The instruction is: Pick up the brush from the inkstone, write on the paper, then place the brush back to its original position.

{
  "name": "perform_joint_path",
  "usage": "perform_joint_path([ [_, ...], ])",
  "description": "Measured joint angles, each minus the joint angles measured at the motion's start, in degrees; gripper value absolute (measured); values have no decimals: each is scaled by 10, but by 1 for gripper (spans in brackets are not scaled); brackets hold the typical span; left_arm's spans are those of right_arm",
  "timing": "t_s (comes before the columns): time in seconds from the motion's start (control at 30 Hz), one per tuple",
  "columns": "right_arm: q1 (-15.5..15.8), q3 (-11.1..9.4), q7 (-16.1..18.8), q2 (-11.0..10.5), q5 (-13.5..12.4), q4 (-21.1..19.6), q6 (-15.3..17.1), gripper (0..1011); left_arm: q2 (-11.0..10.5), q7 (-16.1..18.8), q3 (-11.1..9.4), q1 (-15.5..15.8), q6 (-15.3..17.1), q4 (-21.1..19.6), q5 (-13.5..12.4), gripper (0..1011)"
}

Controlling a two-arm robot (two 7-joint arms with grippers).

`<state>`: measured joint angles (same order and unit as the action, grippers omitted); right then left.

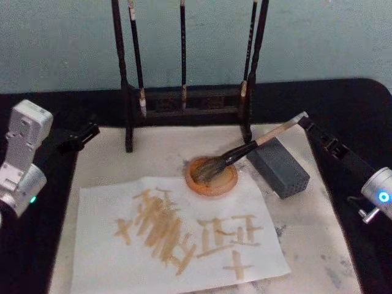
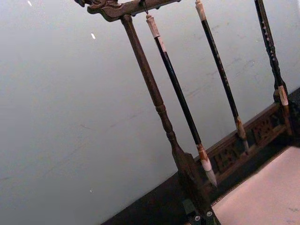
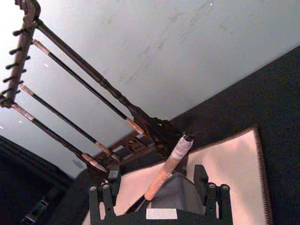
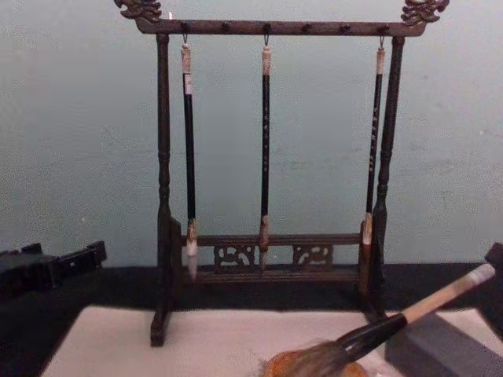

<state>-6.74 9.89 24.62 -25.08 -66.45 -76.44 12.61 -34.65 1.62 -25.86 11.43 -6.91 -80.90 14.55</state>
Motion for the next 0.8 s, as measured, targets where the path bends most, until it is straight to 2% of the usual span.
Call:
perform_joint_path([
  [0.23, -14, 8, 13, 5, -27, 21, 6, 1001, 0, 0, 0, 0, 0, 0, 0, 1002],
  [0.8, -30, 14, 21, 8, -81, 58, 10, 1001, 0, 0, 0, 0, 0, 0, 0, 1002],
])
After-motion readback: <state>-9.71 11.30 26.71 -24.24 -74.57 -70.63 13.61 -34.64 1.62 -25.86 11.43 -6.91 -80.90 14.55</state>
